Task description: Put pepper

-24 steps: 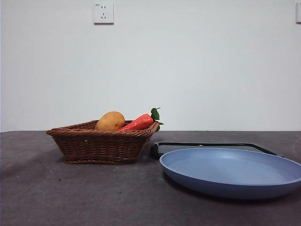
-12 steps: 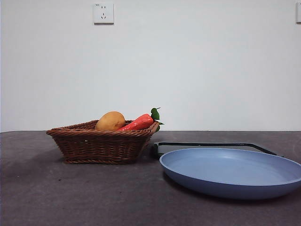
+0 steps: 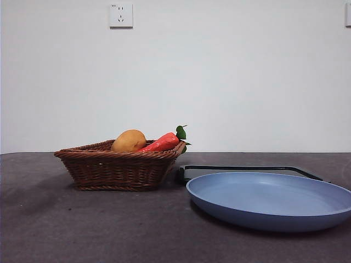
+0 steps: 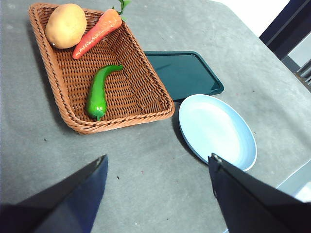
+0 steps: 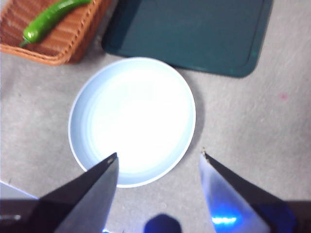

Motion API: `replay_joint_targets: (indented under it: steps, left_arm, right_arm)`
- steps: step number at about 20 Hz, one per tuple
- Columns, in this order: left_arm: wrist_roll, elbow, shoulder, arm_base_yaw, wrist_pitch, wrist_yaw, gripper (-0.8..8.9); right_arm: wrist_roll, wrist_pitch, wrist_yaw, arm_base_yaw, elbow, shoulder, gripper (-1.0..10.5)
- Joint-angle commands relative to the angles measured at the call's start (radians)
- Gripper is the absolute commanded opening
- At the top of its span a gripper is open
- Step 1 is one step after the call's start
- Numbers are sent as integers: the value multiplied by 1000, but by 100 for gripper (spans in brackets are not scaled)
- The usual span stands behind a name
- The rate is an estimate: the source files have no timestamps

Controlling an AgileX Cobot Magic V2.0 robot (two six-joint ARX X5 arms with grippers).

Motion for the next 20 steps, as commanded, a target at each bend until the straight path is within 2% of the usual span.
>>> replay_joint_targets:
  steps: [1, 13, 15, 20]
  left_arm:
    - [14, 14, 2, 1, 10, 5, 365]
    - [14, 14, 2, 1, 10, 5, 365]
    - [14, 14, 2, 1, 10, 5, 365]
    - [14, 14, 2, 1, 10, 2, 365]
  right_arm:
    - [5, 17, -2, 12, 17, 62, 297]
    - [7, 241, 27, 74, 17, 603, 280]
    - [3, 249, 65, 76, 17, 661, 280]
    - [-5, 275, 57, 77, 17, 732, 246]
